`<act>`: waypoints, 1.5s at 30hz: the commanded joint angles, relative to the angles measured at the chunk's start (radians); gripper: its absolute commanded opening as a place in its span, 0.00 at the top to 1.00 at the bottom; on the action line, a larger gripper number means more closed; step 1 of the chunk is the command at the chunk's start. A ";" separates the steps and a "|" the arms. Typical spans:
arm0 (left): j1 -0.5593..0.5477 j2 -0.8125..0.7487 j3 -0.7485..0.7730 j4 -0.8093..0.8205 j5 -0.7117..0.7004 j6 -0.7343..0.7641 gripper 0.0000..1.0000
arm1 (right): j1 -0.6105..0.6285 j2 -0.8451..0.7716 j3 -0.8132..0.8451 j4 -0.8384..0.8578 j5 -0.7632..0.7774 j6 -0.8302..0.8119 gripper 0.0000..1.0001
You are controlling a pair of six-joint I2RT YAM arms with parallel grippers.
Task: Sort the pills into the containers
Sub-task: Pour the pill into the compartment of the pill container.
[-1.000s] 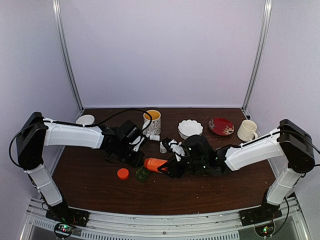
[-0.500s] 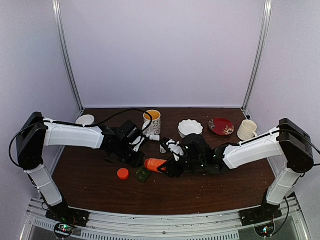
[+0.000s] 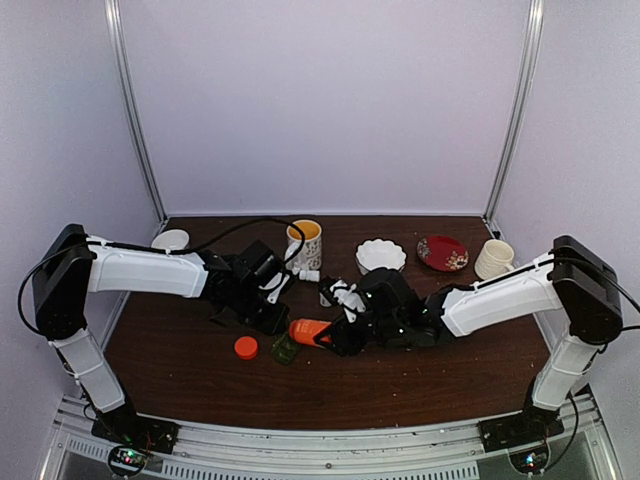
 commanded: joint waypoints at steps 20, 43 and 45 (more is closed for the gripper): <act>-0.007 0.003 0.024 0.005 0.000 0.008 1.00 | 0.011 -0.029 -0.011 0.028 0.014 -0.005 1.00; -0.011 0.000 0.013 0.012 -0.001 0.005 1.00 | 0.008 -0.055 -0.099 0.201 -0.065 0.041 1.00; -0.011 0.003 0.013 0.012 0.001 0.005 1.00 | 0.008 -0.057 -0.108 0.207 -0.077 0.044 1.00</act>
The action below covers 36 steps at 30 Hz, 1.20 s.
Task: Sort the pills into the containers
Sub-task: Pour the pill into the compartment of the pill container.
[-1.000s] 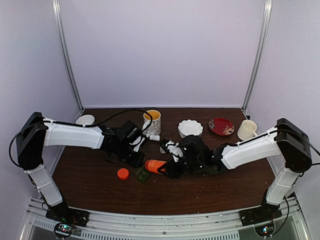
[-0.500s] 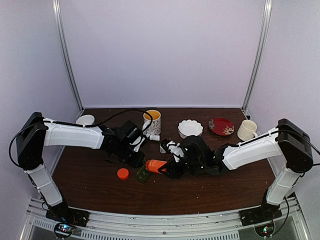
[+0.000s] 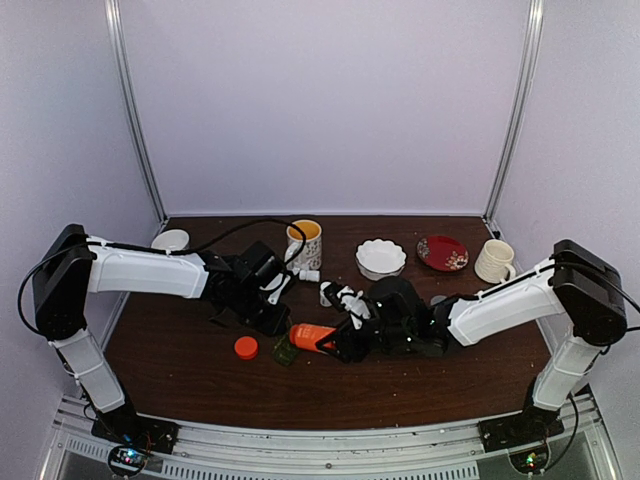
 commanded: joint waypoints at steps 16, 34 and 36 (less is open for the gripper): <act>-0.005 0.002 0.013 0.013 0.003 0.003 1.00 | -0.029 -0.026 -0.062 0.157 -0.019 0.075 1.00; -0.005 0.010 0.026 0.011 0.007 0.010 1.00 | -0.027 -0.019 0.052 -0.104 0.045 -0.020 1.00; -0.005 0.010 0.028 0.010 0.008 0.011 1.00 | -0.027 -0.032 0.024 -0.033 0.013 -0.006 1.00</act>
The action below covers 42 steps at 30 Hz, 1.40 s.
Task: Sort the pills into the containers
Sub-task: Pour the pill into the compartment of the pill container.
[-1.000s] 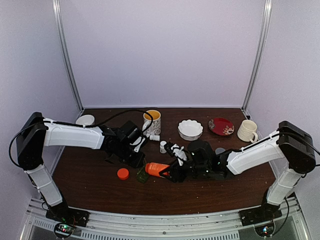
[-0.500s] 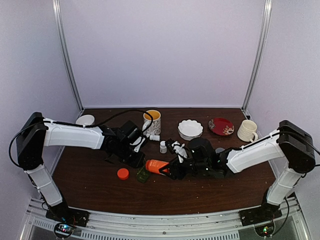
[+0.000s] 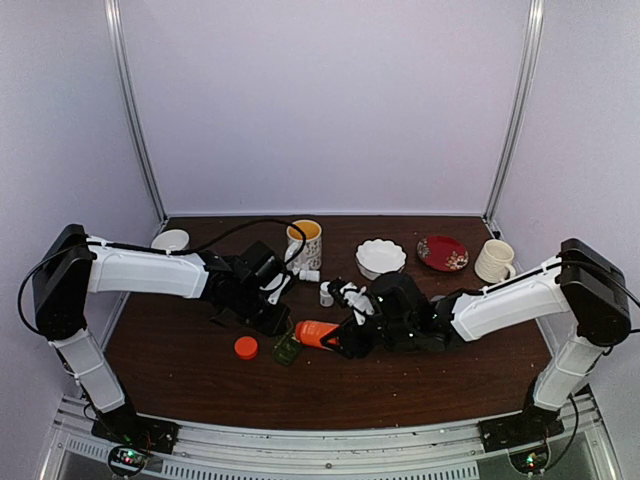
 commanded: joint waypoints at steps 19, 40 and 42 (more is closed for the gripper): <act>-0.004 0.008 0.027 0.006 0.003 0.009 1.00 | -0.001 -0.013 -0.005 0.076 -0.022 0.010 1.00; -0.004 0.003 0.021 0.007 0.006 0.008 1.00 | 0.009 -0.016 -0.020 0.096 -0.014 0.025 1.00; -0.004 0.000 0.018 0.008 0.003 0.006 1.00 | 0.010 0.008 0.038 -0.017 -0.011 -0.005 1.00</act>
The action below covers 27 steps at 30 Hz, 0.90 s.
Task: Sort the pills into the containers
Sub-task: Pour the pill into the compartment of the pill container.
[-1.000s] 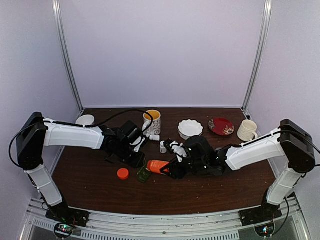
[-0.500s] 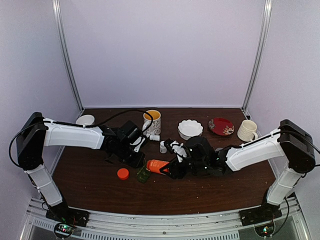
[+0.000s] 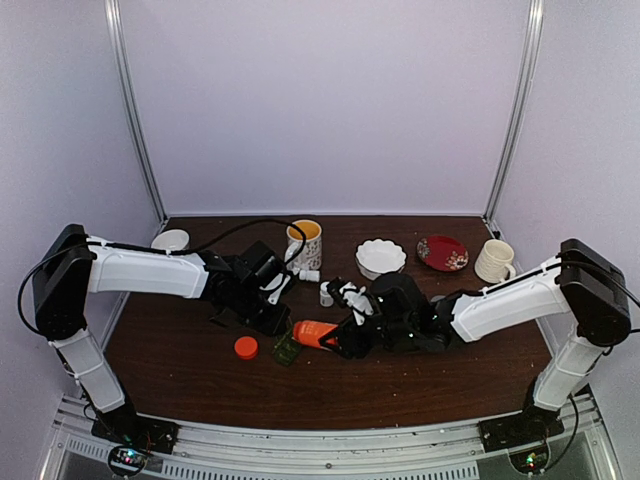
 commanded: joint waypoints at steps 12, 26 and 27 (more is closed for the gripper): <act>-0.007 -0.008 0.007 0.009 0.000 0.005 1.00 | 0.010 0.010 0.047 -0.042 0.027 0.000 1.00; -0.009 -0.012 0.002 0.014 -0.001 0.003 1.00 | 0.011 0.014 0.042 -0.022 0.003 0.003 1.00; -0.009 -0.011 0.003 0.014 0.000 0.003 1.00 | 0.010 0.007 0.012 0.020 -0.003 0.016 1.00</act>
